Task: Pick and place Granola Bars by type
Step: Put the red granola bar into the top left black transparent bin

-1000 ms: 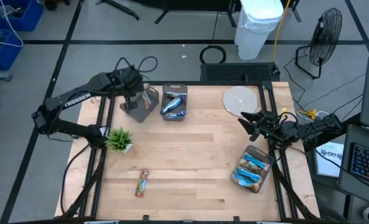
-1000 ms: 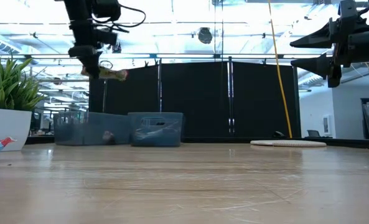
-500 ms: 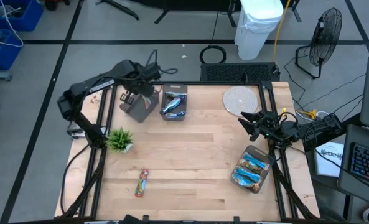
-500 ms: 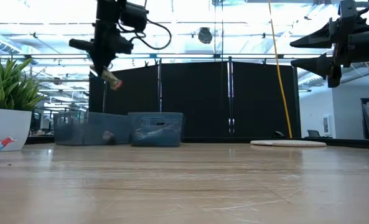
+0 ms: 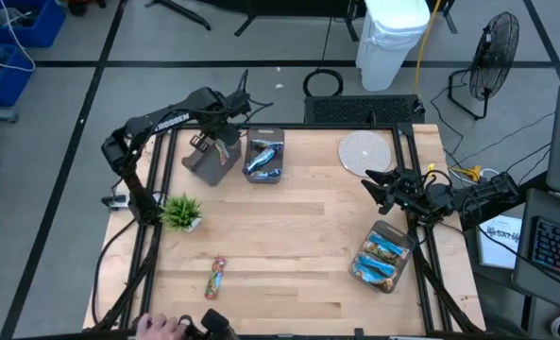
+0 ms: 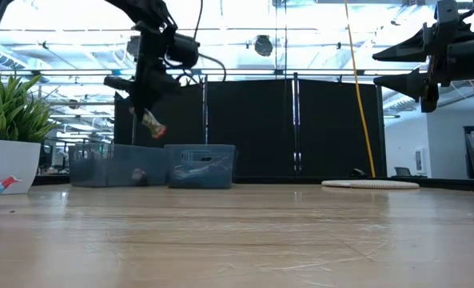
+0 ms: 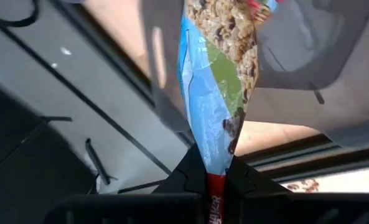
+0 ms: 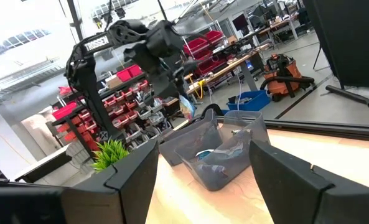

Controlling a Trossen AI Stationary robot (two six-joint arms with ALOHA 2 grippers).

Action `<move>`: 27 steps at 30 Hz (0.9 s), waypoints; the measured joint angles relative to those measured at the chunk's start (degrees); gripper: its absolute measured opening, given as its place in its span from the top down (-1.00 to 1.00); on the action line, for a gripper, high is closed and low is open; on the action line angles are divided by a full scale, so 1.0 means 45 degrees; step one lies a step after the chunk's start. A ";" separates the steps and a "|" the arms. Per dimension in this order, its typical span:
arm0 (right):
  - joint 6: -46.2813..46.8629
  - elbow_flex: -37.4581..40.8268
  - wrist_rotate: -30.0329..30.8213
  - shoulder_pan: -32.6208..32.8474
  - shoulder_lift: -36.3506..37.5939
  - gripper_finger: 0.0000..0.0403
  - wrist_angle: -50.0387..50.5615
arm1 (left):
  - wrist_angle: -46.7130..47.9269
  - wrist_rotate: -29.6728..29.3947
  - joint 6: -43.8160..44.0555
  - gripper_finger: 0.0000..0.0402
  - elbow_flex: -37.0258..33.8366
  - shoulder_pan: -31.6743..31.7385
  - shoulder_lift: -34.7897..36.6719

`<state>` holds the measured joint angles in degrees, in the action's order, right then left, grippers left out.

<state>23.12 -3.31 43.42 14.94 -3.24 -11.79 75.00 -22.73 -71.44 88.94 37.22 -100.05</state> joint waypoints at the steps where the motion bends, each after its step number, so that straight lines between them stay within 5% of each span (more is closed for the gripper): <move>1: 0.0001 0.0000 0.0002 0.0002 0.0001 -0.20 0.0000 | 0.0091 -0.0019 -0.0143 0.93 -0.0045 0.0045 -0.0104; 17: 0.0003 0.0000 0.0001 0.0004 -0.0001 -0.20 0.0000 | 0.0903 0.0586 -0.0358 0.94 -0.0118 0.0727 -0.1082; 27: -0.0001 0.0000 0.0001 0.0005 0.0003 -0.20 0.0000 | -0.0070 0.0665 -0.0773 0.94 -0.2422 0.0512 -0.1082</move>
<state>23.11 -3.31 43.42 14.96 -3.23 -11.79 74.68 -19.74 -74.91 78.04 39.52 -104.92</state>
